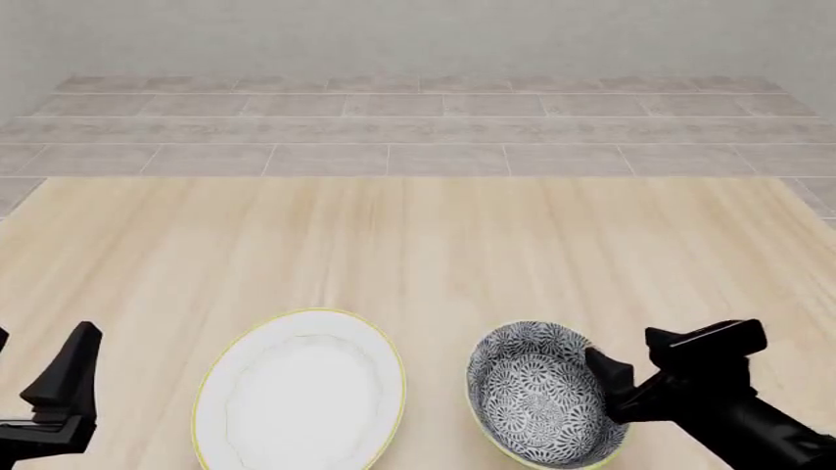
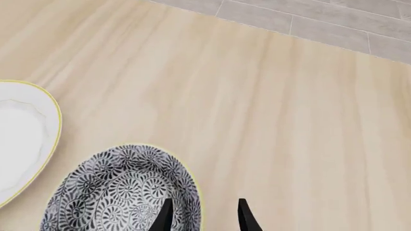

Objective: Put the bowl on the plate.

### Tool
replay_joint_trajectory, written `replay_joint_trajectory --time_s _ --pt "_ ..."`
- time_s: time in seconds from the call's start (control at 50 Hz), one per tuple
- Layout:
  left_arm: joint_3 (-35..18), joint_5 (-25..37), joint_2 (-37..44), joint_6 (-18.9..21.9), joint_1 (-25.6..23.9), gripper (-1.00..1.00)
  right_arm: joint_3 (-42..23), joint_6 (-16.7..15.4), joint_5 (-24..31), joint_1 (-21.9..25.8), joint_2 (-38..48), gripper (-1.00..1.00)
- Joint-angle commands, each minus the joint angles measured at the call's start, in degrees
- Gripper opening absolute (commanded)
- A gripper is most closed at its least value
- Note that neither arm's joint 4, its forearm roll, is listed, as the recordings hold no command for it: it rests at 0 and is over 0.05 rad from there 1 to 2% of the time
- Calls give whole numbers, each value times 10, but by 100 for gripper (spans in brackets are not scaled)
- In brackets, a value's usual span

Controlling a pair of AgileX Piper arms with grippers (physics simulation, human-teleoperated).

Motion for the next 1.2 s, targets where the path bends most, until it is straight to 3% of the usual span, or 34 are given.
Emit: replay_joint_trajectory --time_s 0.02,0.44,0.54,0.68,1.1,1.2 --pt "-1 6 -5 1 0 100 17 0 -73 0 69 100" --pt "-1 9 -8 2 -1 100 31 1 -125 0 122 100" --pt "0 7 -7 2 -2 100 27 1 -88 1 92 100" --pt "0 8 -7 2 -2 100 25 1 -77 1 87 100" --pt "2 8 -7 3 -3 100 27 3 -90 5 111 100" --pt "2 5 -5 4 -3 100 26 12 -121 10 148 100"
